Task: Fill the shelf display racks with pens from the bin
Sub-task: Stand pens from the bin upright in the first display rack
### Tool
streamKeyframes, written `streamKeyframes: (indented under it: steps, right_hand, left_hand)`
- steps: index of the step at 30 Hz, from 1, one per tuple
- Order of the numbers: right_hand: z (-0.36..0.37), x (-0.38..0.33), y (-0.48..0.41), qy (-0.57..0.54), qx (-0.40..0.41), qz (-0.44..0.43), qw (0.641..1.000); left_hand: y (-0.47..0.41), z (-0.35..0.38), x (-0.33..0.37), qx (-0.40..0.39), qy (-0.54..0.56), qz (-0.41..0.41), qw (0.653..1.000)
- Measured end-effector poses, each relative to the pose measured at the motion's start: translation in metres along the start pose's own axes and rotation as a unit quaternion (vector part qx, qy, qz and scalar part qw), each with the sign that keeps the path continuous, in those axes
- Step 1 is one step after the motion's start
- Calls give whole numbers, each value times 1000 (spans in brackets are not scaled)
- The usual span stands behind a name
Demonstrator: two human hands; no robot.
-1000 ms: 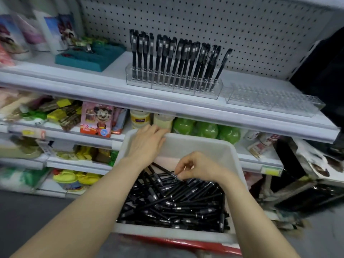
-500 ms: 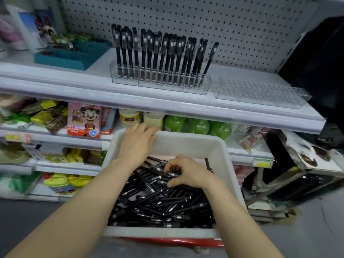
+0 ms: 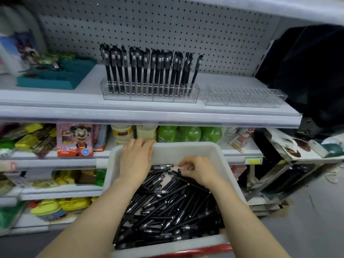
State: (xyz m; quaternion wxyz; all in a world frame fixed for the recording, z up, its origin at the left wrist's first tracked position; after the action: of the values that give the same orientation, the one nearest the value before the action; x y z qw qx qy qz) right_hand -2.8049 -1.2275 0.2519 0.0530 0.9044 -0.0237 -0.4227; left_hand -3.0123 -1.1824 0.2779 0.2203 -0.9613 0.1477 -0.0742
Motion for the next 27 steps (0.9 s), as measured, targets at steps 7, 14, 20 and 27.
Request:
streamKeyframes:
  steps: [7,14,20,27]
  right_hand:
    - [-30,-21,-6,-59,20,-18,998]
    - [-101,-99,-31,-221,-33,-87,971]
    - [-170,-146,-61,-322,34,-177,930]
    - [-230,-172,-86,-271,221,-242,905]
  left_hand:
    - [-7,-8,6,-47,-36,4,998]
    - [-54,-47,24,-70,-99,28,992]
    - [-112,-93,51,30,-54,32,998]
    - [-157,-76,47,18,-86,46,995]
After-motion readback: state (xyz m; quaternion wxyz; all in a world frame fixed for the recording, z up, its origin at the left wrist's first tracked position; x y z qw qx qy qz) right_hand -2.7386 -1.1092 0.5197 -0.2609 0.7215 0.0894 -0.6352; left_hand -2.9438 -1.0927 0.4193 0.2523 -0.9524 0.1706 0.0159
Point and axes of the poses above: each hand's wrist, its own y-axis away from the middle knuckle, its own z-axis out of the palm, x = y × z, the point moved 5 cm from there along -y, towards the middle knuckle, and after that the axes turned 14 degrees about -y, right-handed, at the moved point
